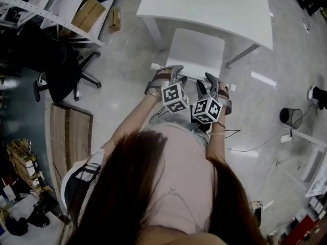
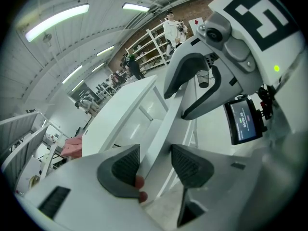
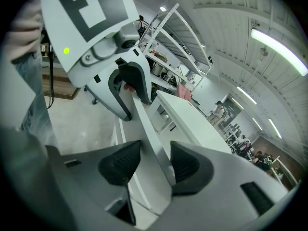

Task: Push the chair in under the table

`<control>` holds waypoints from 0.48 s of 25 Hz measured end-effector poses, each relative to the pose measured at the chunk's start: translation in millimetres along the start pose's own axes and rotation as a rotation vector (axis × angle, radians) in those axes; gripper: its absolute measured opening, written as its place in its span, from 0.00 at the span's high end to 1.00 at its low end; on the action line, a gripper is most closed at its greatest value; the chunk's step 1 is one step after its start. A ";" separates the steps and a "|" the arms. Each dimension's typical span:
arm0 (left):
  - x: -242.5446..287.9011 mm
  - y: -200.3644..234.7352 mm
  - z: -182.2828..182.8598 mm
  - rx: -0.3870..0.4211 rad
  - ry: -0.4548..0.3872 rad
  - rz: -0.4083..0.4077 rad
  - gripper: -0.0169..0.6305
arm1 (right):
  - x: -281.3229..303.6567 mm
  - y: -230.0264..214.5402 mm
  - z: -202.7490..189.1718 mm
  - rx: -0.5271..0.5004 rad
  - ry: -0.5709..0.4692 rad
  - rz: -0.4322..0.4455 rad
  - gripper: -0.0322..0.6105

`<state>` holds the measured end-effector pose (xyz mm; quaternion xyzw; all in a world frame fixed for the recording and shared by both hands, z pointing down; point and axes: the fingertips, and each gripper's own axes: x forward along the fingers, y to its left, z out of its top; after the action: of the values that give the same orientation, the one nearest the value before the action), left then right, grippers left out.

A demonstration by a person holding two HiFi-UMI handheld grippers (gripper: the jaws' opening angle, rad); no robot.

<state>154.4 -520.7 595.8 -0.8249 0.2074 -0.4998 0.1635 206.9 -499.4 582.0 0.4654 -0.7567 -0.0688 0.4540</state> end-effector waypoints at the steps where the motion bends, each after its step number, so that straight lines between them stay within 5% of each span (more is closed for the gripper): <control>1: 1.4 0.7 1.0 0.000 0.001 0.000 0.66 | 0.9 -1.7 -0.5 -0.001 -0.002 0.000 0.63; 12: 19.9 17.6 13.2 -0.007 0.002 0.014 0.65 | 16.8 -24.9 -5.2 -0.007 -0.013 0.003 0.63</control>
<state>171.3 -545.1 596.6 -0.8235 0.2148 -0.4988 0.1639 224.2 -524.5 582.3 0.4621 -0.7601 -0.0737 0.4509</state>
